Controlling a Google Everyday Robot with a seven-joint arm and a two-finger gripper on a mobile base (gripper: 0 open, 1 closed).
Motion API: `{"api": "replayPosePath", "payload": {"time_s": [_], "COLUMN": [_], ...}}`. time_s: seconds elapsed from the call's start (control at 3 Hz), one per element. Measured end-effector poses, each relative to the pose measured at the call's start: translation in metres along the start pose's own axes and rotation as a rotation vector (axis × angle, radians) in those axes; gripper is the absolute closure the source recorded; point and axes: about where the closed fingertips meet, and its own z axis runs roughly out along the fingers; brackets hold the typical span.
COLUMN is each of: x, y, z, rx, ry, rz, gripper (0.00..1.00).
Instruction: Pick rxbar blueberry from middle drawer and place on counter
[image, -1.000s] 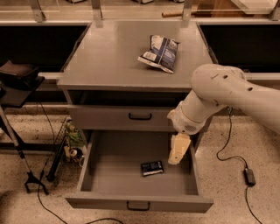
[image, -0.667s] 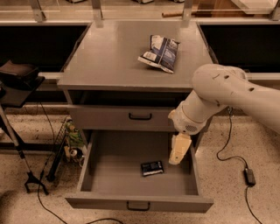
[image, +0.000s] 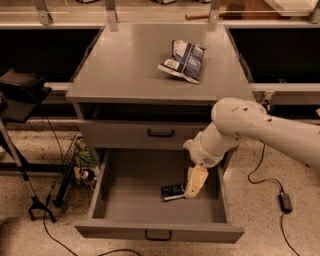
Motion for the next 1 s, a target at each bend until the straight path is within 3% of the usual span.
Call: {"api": "replayPosePath", "payload": {"time_s": [0.33,1.0], "x": [0.007,0.006], "y": [-0.006,-0.047], "z": [0.058,0.163], "rx": [-0.014,0.017], "ry": [-0.030,-0.028], "rz": [-0.003,0.039], "gripper": [0.00,0.00]}}
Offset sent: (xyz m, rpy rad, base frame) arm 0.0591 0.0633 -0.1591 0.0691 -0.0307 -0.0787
